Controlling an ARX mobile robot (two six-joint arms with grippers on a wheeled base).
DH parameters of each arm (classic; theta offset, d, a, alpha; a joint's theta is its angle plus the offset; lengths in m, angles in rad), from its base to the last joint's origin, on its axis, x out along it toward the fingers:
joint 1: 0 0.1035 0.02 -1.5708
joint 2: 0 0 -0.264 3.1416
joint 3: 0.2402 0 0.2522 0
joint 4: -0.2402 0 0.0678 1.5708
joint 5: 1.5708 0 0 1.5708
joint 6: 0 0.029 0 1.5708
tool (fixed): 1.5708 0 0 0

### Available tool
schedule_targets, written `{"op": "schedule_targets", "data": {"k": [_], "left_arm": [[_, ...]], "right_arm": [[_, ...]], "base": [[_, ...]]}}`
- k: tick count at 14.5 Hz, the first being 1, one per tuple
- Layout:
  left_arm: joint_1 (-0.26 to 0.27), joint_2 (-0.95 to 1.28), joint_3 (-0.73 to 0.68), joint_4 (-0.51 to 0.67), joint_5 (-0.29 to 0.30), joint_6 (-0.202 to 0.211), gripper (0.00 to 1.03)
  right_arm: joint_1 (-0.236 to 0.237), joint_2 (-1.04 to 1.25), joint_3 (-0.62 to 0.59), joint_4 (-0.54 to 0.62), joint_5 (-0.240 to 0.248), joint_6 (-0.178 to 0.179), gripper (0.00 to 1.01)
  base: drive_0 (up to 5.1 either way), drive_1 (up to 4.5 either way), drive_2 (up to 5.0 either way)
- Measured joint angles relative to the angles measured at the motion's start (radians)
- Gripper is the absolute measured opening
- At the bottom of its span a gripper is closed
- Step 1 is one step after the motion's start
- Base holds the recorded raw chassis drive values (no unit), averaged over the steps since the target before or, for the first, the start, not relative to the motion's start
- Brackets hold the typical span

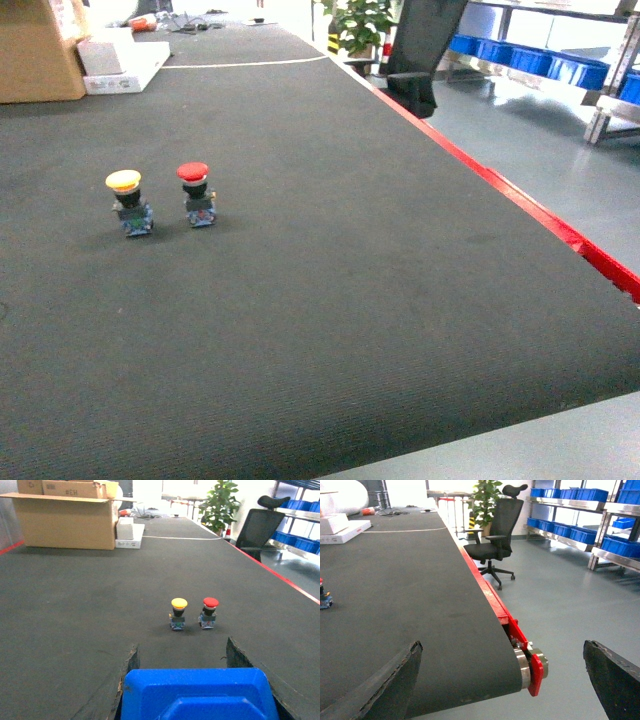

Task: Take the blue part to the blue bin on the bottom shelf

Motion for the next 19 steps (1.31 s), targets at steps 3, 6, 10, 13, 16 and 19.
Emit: {"op": "schedule_targets", "data": {"k": [3,6,10,13,16,19], "left_arm": [[0.000,0.000,0.000,0.000,0.000,0.000,0.43],[0.000,0.000,0.000,0.000,0.000,0.000,0.43],[0.000,0.000,0.000,0.000,0.001,0.000,0.43],[0.000,0.000,0.000,0.000,0.000,0.000,0.43],[0.000,0.000,0.000,0.000,0.000,0.000,0.43],[0.000,0.000,0.000,0.000,0.000,0.000,0.43]], "right_arm": [[0.000,0.000,0.000,0.000,0.000,0.000,0.98],[0.000,0.000,0.000,0.000,0.000,0.000,0.98],[0.000,0.000,0.000,0.000,0.000,0.000,0.98],[0.000,0.000,0.000,0.000,0.000,0.000,0.98],[0.000,0.000,0.000,0.000,0.000,0.000,0.98],[0.000,0.000,0.000,0.000,0.000,0.000,0.98]], "base": [[-1.6,-1.58,-1.6],[-1.6,-1.58,-1.6],[-1.6,-1.58,-1.6],[-1.6,-1.58,-1.6],[-1.6,-1.58,-1.6],[-1.6,-1.58,-1.6]]}}
